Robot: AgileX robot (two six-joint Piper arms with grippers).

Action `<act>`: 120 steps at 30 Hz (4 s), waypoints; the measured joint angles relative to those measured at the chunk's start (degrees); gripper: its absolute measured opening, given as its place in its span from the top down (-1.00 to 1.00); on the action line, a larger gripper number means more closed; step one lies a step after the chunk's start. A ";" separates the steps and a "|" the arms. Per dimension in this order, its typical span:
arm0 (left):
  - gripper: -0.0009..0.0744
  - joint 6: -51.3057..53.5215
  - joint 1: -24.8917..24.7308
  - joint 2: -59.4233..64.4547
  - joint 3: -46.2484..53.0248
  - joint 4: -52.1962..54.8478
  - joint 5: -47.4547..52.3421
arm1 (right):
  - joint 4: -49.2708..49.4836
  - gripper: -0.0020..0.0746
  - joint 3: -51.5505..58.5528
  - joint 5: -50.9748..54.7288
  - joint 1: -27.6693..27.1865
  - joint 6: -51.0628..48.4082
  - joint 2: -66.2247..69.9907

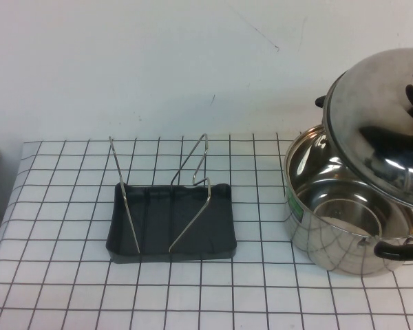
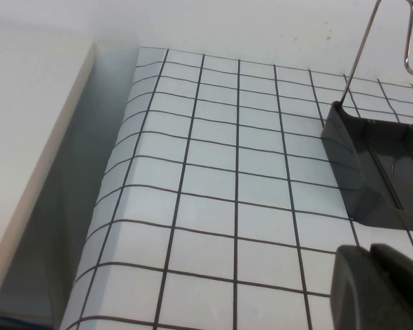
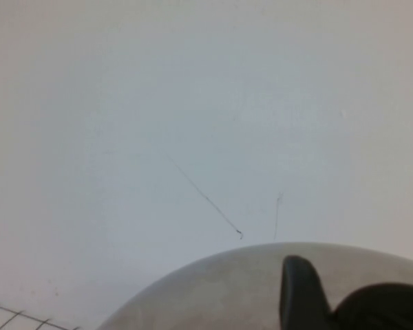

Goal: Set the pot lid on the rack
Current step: Open the pot, then hand over the pot lid

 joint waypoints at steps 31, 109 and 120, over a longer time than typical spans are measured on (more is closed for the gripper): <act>0.98 -6.83 0.00 0.00 0.23 -35.34 -10.87 | -17.37 0.08 0.00 0.71 0.00 13.35 -1.27; -0.39 50.84 -27.85 91.22 -73.47 -81.82 24.88 | -21.22 0.08 0.00 -23.70 0.00 22.56 7.85; -0.02 48.04 -27.85 92.29 -73.61 -83.04 24.78 | -21.56 0.08 0.00 -21.21 0.00 22.35 7.85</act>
